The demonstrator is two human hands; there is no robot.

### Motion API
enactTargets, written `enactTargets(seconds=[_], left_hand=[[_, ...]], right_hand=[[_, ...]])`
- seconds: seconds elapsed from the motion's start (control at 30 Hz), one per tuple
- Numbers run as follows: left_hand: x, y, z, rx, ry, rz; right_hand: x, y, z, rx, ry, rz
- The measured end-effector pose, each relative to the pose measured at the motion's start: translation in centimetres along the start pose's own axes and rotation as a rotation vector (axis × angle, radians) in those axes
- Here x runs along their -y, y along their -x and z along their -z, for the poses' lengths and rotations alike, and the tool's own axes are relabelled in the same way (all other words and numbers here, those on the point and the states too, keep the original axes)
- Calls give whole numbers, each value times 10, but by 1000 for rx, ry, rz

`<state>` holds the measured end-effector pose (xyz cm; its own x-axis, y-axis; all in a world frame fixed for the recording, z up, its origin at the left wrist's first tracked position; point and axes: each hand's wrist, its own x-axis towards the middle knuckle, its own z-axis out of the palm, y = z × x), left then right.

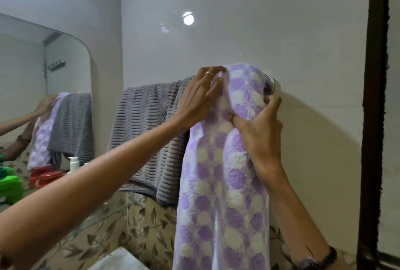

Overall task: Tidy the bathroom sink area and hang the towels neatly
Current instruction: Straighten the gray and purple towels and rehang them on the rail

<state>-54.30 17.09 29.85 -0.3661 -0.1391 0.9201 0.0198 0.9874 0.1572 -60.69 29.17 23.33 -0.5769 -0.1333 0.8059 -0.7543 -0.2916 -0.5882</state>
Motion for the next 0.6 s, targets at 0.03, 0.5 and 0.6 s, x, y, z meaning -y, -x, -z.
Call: enactTargets(seconds=[0.03, 0.5, 0.6], left_hand=[[2, -6, 0, -1, -1, 21], [39, -43, 6, 244, -160, 39], [50, -48, 7, 250, -207, 162]], right_hand=[[-2, 5, 5, 1, -3, 3], [22, -54, -24, 17, 296, -12], [14, -49, -33, 40, 315, 31]])
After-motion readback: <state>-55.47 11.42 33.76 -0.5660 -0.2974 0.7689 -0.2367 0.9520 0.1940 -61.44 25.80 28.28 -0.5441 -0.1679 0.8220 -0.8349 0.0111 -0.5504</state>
